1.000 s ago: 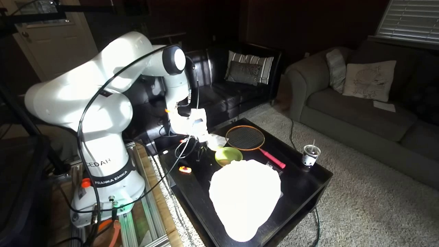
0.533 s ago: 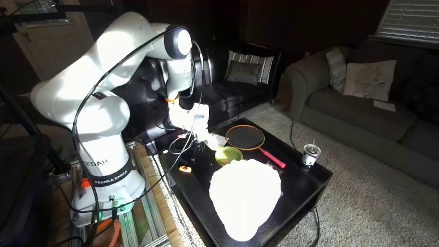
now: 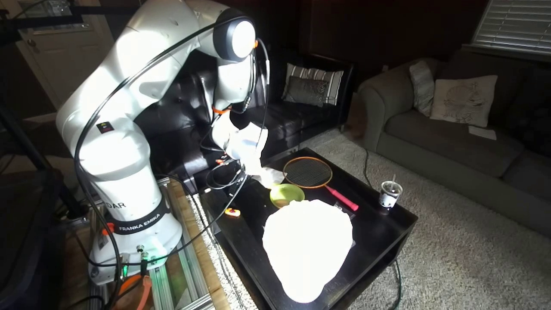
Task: Flip the orange object over
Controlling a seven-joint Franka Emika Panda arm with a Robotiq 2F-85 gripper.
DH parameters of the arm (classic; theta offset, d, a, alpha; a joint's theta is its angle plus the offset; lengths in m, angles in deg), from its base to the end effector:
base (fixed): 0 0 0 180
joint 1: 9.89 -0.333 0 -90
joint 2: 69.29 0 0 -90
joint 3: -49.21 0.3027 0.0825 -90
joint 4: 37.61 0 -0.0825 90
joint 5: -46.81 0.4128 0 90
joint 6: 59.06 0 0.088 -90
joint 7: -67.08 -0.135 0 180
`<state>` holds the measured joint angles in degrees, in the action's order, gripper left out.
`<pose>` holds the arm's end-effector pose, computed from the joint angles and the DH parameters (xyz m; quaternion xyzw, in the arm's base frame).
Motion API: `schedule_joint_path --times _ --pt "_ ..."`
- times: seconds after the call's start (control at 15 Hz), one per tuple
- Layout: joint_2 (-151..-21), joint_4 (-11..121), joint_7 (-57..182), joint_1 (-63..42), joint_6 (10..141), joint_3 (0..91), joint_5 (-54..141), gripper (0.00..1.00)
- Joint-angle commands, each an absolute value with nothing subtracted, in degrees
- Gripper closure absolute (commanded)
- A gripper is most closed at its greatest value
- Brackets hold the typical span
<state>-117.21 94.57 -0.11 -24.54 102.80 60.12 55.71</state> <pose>0.3569 0.2016 -0.0871 0.8813 -0.4377 -0.1704 0.0531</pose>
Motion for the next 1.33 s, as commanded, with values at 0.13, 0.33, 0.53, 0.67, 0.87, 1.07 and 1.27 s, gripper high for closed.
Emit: schedule_joint_path --times 0.13,0.33,0.53,0.67,0.87,1.07,1.27 --pt "-110.3 102.5 10.1 -16.1 104.2 68.7 65.2 0.0" --pt "-106.8 105.7 12.7 -16.7 106.7 69.7 68.0 0.0" --pt "-108.3 103.7 13.4 -18.3 107.0 68.5 69.2 0.0" --pt "-107.6 104.3 13.5 -18.7 107.4 68.5 69.6 0.0" --pt "-107.9 104.1 13.5 -18.8 107.4 68.1 69.6 0.0" --pt "-108.0 104.1 13.5 -18.8 107.4 68.1 69.6 0.0" --pt "-108.0 104.1 13.5 -18.8 107.4 68.1 69.6 0.0"
